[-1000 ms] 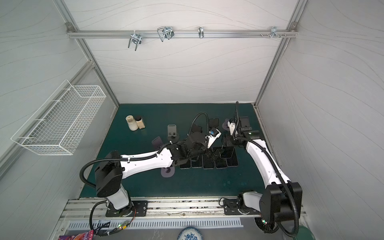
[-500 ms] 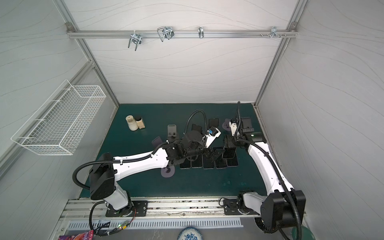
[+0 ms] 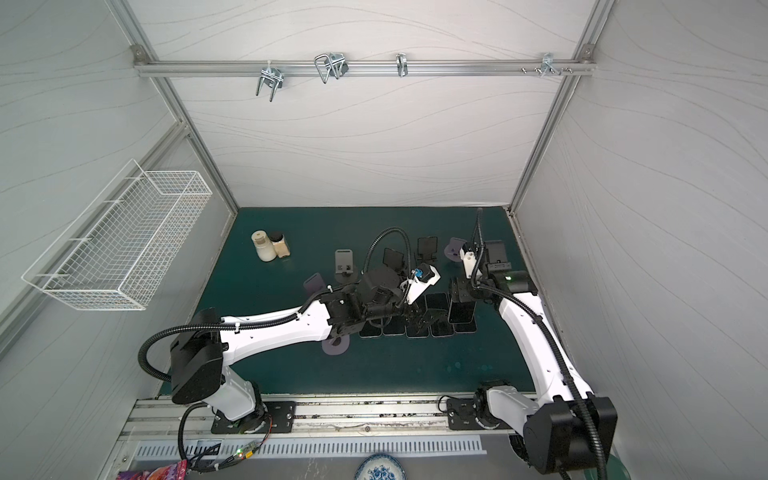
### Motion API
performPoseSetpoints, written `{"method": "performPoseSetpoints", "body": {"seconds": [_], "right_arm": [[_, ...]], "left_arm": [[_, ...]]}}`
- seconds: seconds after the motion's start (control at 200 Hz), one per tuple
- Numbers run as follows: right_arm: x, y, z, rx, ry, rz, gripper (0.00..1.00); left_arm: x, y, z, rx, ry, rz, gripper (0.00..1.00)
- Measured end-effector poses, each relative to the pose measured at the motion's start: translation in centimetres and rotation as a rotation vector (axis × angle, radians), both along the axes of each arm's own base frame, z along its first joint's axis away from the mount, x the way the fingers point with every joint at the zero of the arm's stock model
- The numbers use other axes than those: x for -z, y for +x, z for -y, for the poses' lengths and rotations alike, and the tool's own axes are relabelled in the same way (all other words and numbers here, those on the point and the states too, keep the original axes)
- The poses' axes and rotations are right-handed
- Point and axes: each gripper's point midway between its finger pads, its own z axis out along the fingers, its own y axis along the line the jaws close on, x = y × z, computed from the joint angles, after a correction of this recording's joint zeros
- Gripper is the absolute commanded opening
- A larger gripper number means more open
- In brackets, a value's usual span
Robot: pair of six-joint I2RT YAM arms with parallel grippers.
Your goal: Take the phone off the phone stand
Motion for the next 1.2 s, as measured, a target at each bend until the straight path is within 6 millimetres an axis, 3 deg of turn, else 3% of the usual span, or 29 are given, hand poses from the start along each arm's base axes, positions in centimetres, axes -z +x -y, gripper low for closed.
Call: {"method": "performPoseSetpoints", "body": {"seconds": [0.43, 0.67, 1.01, 1.2], "right_arm": [[0.4, -0.8, 1.2, 0.01, -0.071, -0.025, 0.46], [0.5, -1.0, 2.1, 0.017, -0.117, -0.044, 0.46], [0.6, -0.9, 3.4, 0.055, -0.146, -0.045, 0.45], [0.7, -0.8, 4.0, 0.071, -0.172, -0.046, 0.45]], "left_arm": [[2.3, -1.4, -1.6, 0.031, 0.027, -0.011, 0.96], [3.3, -1.0, -2.2, 0.021, 0.035, -0.013, 0.96], [0.2, -1.0, -3.0, 0.03, -0.026, 0.019, 0.97], [0.7, -1.2, -3.7, 0.031, -0.019, 0.013, 0.96]]}}
